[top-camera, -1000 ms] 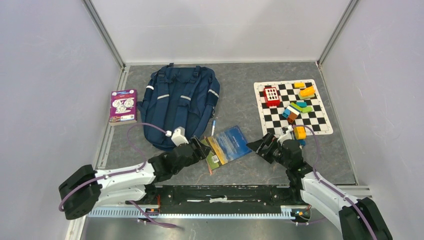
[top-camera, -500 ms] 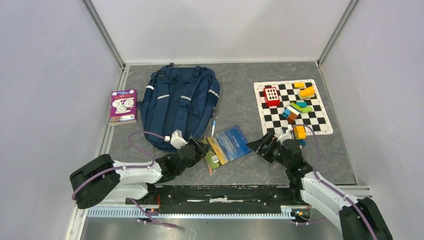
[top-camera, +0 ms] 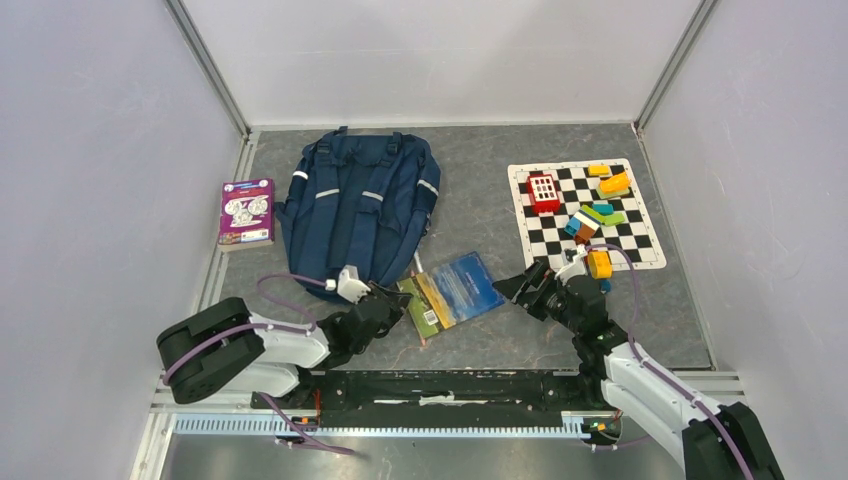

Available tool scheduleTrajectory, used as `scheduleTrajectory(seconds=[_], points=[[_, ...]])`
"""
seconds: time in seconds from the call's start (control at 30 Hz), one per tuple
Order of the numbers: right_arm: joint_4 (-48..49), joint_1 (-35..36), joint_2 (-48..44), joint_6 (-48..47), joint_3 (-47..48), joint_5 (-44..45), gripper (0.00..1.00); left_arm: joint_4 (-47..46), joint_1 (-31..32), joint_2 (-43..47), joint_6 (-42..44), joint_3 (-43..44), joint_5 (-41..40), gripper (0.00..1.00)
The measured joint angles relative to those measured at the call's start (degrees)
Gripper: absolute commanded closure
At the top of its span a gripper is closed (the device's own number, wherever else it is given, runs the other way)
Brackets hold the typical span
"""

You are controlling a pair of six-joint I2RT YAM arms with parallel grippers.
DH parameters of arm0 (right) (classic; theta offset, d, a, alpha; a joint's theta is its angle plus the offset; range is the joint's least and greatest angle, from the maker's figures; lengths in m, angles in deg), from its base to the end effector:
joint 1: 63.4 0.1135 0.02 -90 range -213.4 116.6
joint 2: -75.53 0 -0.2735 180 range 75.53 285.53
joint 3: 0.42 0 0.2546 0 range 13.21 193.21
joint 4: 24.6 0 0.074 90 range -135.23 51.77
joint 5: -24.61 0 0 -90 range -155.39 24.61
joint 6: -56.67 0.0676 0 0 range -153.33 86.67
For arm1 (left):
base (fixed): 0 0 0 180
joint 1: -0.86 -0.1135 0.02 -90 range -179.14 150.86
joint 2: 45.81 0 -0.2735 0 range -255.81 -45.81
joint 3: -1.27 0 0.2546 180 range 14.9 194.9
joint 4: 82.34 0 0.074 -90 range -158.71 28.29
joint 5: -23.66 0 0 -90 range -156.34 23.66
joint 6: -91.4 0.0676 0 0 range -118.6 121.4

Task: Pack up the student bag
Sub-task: Pick up the book from the center of the board.

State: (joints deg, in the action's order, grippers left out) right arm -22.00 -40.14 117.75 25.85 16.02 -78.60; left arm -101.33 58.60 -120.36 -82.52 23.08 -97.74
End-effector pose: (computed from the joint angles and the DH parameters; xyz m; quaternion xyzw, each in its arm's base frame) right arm 0.1549 0.0834 0.1315 0.1954 0.8083 0.4327 0.3482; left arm 0.1423 -0.1595 0.1013 -0.3165 0.7981 -0.3503 0.3744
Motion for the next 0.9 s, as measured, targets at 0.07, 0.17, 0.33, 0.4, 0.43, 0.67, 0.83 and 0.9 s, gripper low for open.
scheduleTrajectory(seconds=[0.07,0.17,0.33,0.4,0.43,0.67,0.83,0.9], points=[[-0.5,0.0,-0.2,-0.4,0.1,0.0,0.02,-0.9,0.0,0.6,0.5,0.0,0.0,0.97],[-1.5,0.0,-0.3,-0.9,0.5,0.0,0.02,-0.7,0.0,2.9,2.6,0.0,0.3,0.98],[-5.0,0.0,-1.3,-3.6,2.4,1.0,0.02,1.7,0.0,11.2,8.4,-0.3,0.5,0.98],[-7.2,0.0,-1.7,-6.0,4.2,1.9,0.02,3.6,0.0,15.5,12.0,-0.3,1.1,0.98],[-8.4,0.0,-1.7,-7.5,5.3,2.2,0.02,4.1,0.0,17.3,13.7,-0.3,1.6,0.98],[-16.5,0.0,3.1,-27.5,21.4,0.7,0.02,13.2,0.0,34.3,31.5,1.1,8.8,0.98],[-19.1,0.0,11.6,-42.4,32.8,-12.7,0.02,24.6,0.0,44.7,43.6,6.8,16.8,0.98],[-19.2,0.3,15.2,-45.7,34.5,-19.2,0.02,28.1,0.0,45.8,46.9,9.2,19.8,0.98]])
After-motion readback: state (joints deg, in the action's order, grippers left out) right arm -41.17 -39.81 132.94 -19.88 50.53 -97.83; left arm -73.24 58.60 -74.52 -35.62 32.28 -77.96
